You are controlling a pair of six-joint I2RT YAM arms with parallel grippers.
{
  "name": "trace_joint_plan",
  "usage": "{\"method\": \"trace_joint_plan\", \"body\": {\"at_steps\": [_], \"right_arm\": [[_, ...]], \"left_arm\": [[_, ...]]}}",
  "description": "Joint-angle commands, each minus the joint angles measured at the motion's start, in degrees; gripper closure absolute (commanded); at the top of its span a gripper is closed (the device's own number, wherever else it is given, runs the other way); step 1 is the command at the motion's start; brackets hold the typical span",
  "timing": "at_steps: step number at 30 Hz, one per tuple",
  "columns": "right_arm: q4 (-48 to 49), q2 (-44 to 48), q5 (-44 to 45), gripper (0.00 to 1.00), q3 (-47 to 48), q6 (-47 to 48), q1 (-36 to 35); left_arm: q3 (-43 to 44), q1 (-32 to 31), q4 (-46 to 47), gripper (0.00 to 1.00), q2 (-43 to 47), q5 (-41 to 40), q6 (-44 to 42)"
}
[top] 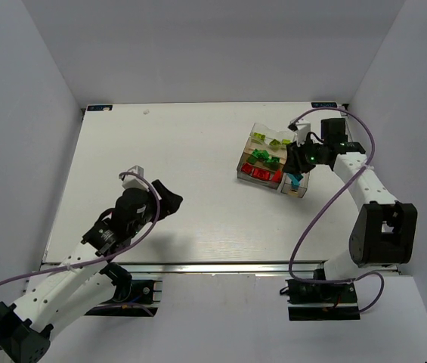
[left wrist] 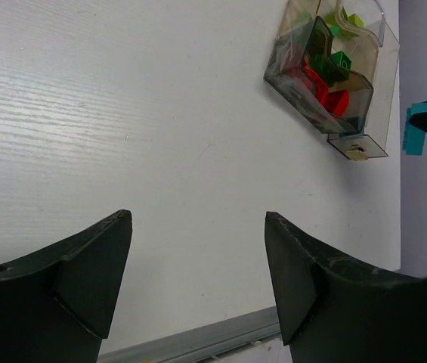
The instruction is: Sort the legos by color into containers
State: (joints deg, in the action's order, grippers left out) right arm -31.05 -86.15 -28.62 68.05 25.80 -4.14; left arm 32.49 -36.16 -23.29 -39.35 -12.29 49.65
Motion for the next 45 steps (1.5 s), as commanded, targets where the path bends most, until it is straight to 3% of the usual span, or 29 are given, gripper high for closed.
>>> {"method": "trace_joint_plan", "body": {"at_steps": [1, 5, 9, 14, 15, 21, 25, 28, 31, 45], "right_arm": [[6.08, -2.44, -0.64, 1.00, -0.03, -6.55, 3.07], [7.85, -8.06, -1.35, 0.82, 2.96, -7.43, 5.46], [6.18, -12.54, -0.91, 0.51, 7.26, -5.85, 6.43], [4.07, -12.47, -0.91, 0.24, 8.15, -4.18, 8.09], [3.72, -11.16, -1.61, 0.11, 7.89, -3.83, 8.36], [0.73, -2.55, -7.85, 0.11, 7.01, 0.82, 8.71], [-0.59, 3.52, -10.22, 0.11, 6.57, -3.72, 8.36], [-0.67, 7.13, -8.13, 0.11, 6.74, -14.27, 8.80], [-4.10, 8.97, -5.49, 0.11, 8.68, -18.92, 8.80], [3.01, 20.75, -3.20, 0.11, -1.51, -17.63, 9.68]], "left_arm": [[1.08, -0.05, 3.69, 0.19, -2.12, 2.27, -2.36], [1.79, -0.05, 4.65, 0.19, -3.36, 2.62, -3.15], [1.70, -0.05, 5.10, 0.19, -3.45, 3.06, -2.98], [1.17, -0.05, 5.01, 0.19, -2.66, 3.50, -2.89], [1.17, -0.05, 5.01, 0.19, -2.31, 3.42, -2.98], [2.05, -0.05, 6.67, 0.18, -2.83, 4.91, -4.82], [2.75, -0.05, 10.00, 0.16, -3.71, 7.45, -7.28], [3.28, -0.05, 12.64, 0.04, -3.97, 9.56, -8.77], [4.42, -0.05, 14.40, 0.02, -4.24, 11.50, -10.53], [8.12, -0.05, 17.66, 0.02, -6.35, 17.31, -14.75]]}}
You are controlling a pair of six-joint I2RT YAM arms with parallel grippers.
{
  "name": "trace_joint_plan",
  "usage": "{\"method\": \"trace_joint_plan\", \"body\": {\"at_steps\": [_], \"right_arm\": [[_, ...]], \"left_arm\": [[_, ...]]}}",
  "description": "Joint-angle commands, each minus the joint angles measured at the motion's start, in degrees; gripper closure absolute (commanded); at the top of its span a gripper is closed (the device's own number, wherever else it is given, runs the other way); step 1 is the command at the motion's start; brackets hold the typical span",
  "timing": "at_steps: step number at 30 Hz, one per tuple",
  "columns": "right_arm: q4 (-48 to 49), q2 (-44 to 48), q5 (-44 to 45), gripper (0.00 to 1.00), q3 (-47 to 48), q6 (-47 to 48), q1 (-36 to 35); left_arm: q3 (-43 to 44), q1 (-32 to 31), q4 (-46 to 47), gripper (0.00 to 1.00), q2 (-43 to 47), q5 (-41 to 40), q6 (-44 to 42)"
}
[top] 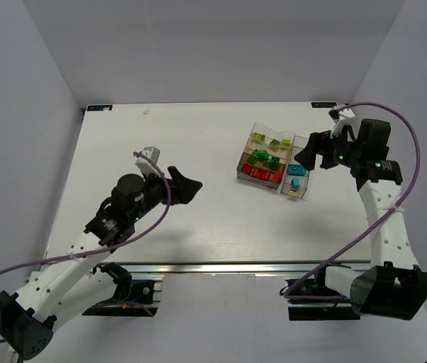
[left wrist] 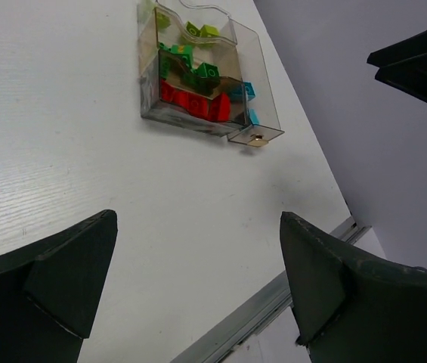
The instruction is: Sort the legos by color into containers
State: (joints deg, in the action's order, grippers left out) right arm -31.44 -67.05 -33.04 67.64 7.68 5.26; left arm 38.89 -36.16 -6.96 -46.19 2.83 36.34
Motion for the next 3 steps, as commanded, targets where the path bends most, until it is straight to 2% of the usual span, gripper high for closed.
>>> {"method": "trace_joint_plan", "body": {"at_steps": [1, 3], "right_arm": [[3.67, 1.92, 1.48, 0.11, -2.23, 0.67, 0.37], [3.84, 3.58, 1.83, 0.11, -3.03, 1.19, 0.54]], "left_arm": [[1.54, -0.05, 1.42, 0.02, 0.58, 2.18, -1.36], [1.36, -0.05, 1.43, 0.02, 0.93, 2.09, -1.27]]}}
